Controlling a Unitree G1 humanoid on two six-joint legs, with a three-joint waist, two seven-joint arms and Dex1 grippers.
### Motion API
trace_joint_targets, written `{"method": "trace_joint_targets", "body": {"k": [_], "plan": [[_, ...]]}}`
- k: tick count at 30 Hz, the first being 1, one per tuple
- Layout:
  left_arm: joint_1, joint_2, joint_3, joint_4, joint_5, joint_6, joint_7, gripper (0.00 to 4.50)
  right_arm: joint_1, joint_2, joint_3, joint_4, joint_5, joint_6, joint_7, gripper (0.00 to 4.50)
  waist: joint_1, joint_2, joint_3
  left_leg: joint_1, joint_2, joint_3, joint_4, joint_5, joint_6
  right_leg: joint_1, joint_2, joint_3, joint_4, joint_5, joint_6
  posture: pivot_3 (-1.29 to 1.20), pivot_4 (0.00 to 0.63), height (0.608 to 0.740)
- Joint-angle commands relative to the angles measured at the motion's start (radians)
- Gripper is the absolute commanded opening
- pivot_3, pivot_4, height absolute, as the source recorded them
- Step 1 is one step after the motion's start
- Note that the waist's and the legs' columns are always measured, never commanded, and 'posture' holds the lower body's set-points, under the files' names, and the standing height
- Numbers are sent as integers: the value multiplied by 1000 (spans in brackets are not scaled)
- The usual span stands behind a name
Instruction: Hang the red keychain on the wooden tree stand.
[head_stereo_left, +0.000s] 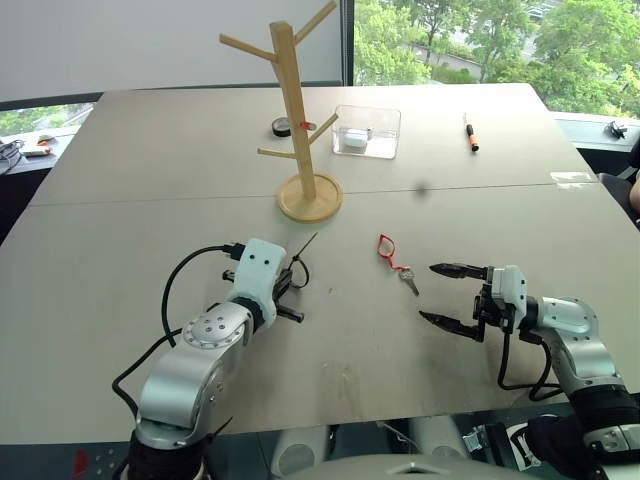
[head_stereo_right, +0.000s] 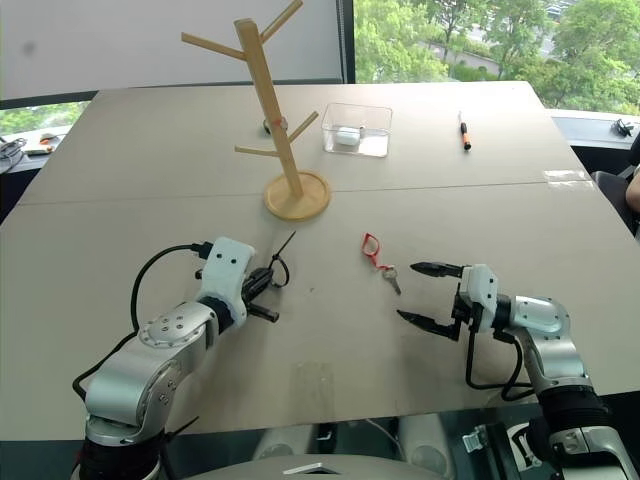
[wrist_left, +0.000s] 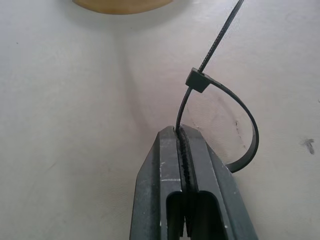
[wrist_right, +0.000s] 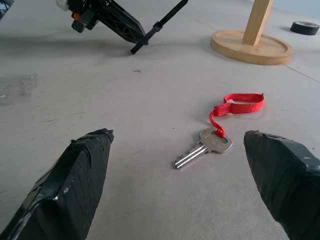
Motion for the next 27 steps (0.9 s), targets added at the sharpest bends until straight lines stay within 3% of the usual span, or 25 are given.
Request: {"method": "trace_joint_targets", "body": {"k": [1, 7, 21, 27], "plan": [[-7, -5, 6, 3, 17, -35, 14, 28, -8, -5, -25, -25, 14, -9, -3, 4500, 0, 0, 0, 0, 0, 0, 0, 0, 0, 0, 0, 0, 0, 0, 0, 0, 150, 740], [-37, -60, 102, 25, 63, -114, 102, 28, -14, -6, -31, -27, 21, -4, -1, 4500, 0, 0, 0, 0, 0, 0, 0, 0, 0, 0, 0, 0, 0, 0, 0, 0, 150, 740], [-318, -142, 811, 378, 92, -367, 528, 28, -42, 0, -37, -18, 16, -3, -10, 4500, 0, -1, 0, -1, -1, -1, 1, 0, 0, 0, 0, -1, 0, 3, 4, 0, 150, 740], [-320, -154, 898, 434, 67, -442, 599, 28, -54, -3, -39, -10, 14, -3, -13, 4500, 3, -2, -1, -1, -1, -1, 2, 0, 0, 0, -1, -2, 1, 3, 4, 0, 150, 740]]}}
